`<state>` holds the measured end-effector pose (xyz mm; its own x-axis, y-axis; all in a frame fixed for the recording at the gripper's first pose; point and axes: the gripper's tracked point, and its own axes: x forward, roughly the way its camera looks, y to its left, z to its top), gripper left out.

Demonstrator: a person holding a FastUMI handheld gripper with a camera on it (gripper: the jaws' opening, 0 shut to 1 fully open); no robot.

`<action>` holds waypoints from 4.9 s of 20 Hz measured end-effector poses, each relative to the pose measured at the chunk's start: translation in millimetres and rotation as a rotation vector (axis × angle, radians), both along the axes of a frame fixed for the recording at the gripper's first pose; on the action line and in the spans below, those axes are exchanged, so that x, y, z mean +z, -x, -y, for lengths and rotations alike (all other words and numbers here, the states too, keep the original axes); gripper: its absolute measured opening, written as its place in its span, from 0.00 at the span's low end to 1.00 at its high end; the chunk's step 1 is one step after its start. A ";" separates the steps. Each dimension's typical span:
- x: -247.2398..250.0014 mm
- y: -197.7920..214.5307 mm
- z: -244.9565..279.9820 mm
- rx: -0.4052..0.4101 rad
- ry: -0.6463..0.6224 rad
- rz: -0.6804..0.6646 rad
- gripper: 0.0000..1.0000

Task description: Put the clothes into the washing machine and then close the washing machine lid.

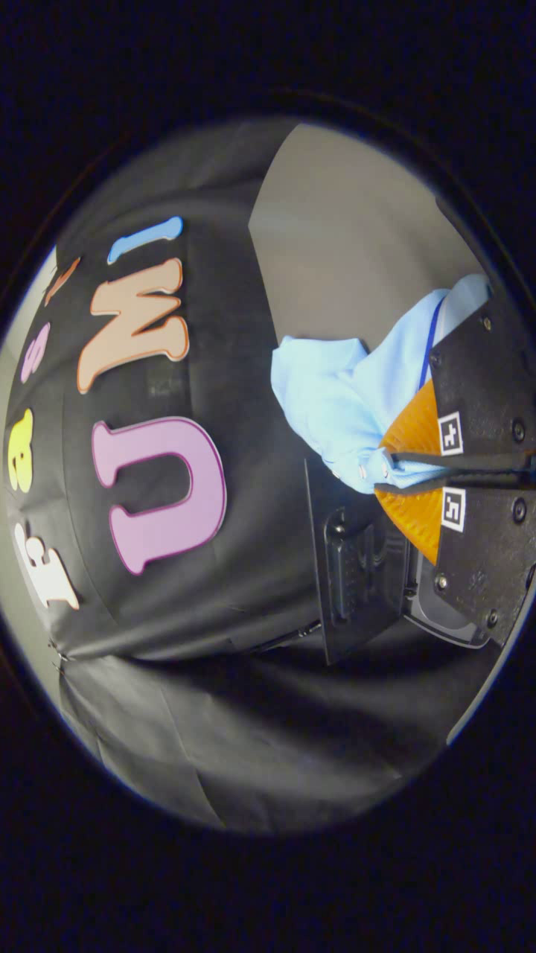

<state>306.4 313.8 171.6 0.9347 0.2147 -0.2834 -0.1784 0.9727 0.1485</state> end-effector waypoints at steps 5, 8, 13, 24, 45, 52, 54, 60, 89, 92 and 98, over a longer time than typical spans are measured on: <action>-48.6 0.4 -55.1 0.098 0.004 -0.081 0.02; -90.2 0.2 -78.1 0.137 -0.035 -0.165 0.02; -137.9 -7.5 -108.9 0.171 -0.059 -0.234 0.03; -108.1 -31.1 -101.3 0.134 -0.076 -0.160 0.24; 13.5 -165.0 -114.4 -0.058 0.037 0.065 0.97; -2.0 -172.9 -111.9 -0.069 0.120 0.076 0.98; -3.2 -170.1 -109.8 -0.059 0.127 0.066 0.98; -2.9 -143.6 -105.8 -0.031 0.126 0.063 0.98; -12.7 -6.1 -64.4 0.038 0.022 0.042 0.97; 3.1 6.0 -43.1 0.035 0.018 0.095 0.97; 41.5 38.9 1.9 0.027 0.026 0.197 0.97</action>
